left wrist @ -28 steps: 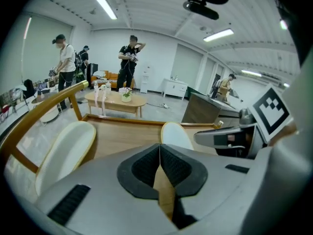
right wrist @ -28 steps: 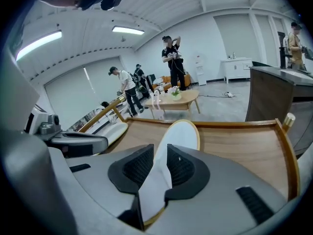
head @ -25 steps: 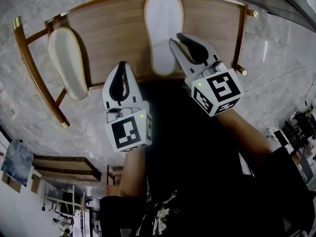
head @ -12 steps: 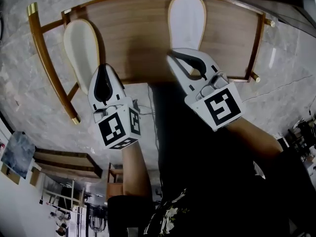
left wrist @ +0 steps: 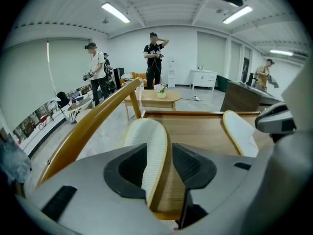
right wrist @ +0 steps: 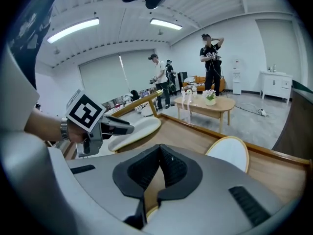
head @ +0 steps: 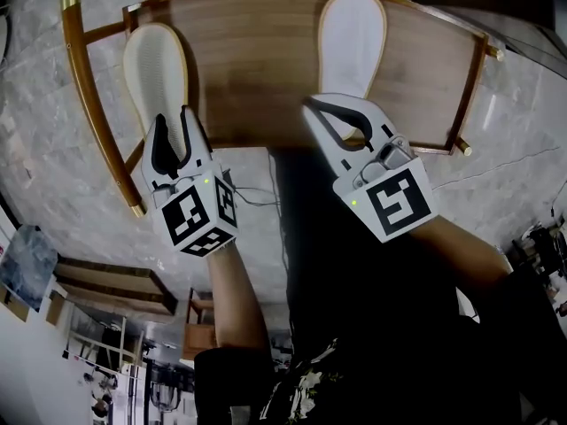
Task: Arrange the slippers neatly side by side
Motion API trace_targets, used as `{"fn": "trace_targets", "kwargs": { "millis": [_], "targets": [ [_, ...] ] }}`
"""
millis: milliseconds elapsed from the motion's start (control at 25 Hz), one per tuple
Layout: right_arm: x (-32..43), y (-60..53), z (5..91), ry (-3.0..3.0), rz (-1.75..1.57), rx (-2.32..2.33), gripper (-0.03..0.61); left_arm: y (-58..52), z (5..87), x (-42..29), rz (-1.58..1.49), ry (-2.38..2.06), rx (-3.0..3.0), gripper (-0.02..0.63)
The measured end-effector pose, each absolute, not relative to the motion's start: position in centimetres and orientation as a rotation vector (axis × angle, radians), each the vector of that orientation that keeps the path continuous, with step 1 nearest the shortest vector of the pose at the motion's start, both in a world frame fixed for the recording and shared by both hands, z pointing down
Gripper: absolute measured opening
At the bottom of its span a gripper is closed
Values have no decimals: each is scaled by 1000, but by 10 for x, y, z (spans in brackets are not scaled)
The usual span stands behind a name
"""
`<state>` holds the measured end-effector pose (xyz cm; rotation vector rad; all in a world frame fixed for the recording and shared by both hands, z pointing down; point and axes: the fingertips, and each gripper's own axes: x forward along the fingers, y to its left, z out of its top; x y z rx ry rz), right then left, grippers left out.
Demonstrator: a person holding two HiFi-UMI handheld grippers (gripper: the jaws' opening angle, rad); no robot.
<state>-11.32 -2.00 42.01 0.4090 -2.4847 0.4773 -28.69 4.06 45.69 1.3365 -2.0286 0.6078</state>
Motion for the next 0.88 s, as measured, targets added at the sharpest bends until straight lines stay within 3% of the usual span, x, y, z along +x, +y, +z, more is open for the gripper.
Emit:
{"fn": "trace_targets", "kwargs": {
  "millis": [440,880],
  "targets": [
    [-108,-32,420,-2485,449,451,0,49,469,-319,662,-2059,1229,222],
    [-98,-40,423,-2472,460,473,0,54,491,-334,958,-1978,1197,273]
  ]
}}
